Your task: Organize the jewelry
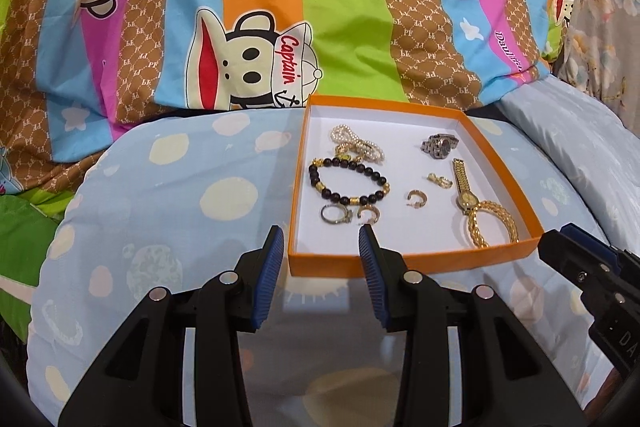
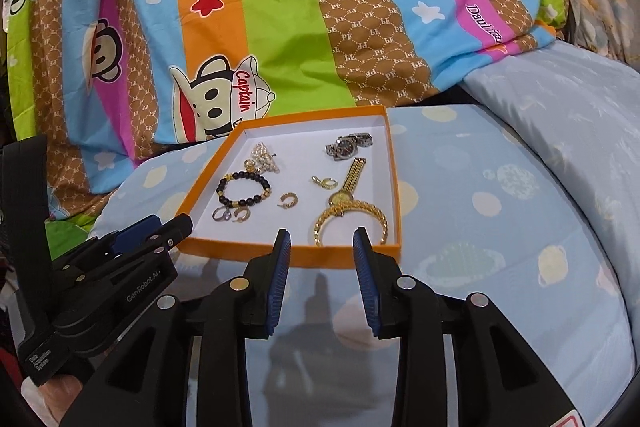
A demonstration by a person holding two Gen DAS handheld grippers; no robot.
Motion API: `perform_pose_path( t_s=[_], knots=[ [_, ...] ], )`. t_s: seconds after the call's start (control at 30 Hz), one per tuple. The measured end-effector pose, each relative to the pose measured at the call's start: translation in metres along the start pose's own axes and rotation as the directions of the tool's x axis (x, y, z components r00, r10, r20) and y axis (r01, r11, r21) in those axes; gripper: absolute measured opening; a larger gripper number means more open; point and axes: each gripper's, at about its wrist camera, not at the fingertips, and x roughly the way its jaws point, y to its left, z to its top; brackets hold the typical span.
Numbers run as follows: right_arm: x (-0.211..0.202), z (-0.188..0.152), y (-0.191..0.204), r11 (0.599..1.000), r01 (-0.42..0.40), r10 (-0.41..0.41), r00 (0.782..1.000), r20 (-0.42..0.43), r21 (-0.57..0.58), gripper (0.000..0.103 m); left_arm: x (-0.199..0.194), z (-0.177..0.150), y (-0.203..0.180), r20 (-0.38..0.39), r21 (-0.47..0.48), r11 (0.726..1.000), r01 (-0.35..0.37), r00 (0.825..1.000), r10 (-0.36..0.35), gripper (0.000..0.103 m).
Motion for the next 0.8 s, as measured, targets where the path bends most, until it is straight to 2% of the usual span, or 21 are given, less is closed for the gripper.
perform_pose_path(
  t_s=[0.33, 0.53, 0.7, 0.8],
  knots=[
    [0.0, -0.011, 0.006, 0.992, 0.1, -0.095, 0.994, 0.059, -0.081, 0.032, -0.006, -0.015, -0.005, 0.016, 0.017, 1.0, -0.012, 1.0, 0.011, 0.038],
    [0.01, -0.012, 0.003, 0.988, 0.116, -0.112, 0.993, 0.048, -0.097, 0.033, 0.004, -0.015, -0.002, -0.017, 0.0, 1.0, 0.007, 1.0, -0.007, 0.038],
    [0.012, -0.009, 0.004, 0.991, 0.105, -0.101, 0.994, 0.051, -0.083, 0.047, 0.006, -0.016, 0.0, -0.026, -0.008, 1.0, 0.02, 0.999, -0.02, 0.04],
    [0.015, 0.0, 0.005, 0.994, 0.093, -0.089, 0.995, 0.049, -0.066, 0.05, 0.006, -0.016, 0.003, -0.023, -0.024, 0.999, 0.029, 0.999, -0.029, 0.046]
  ],
)
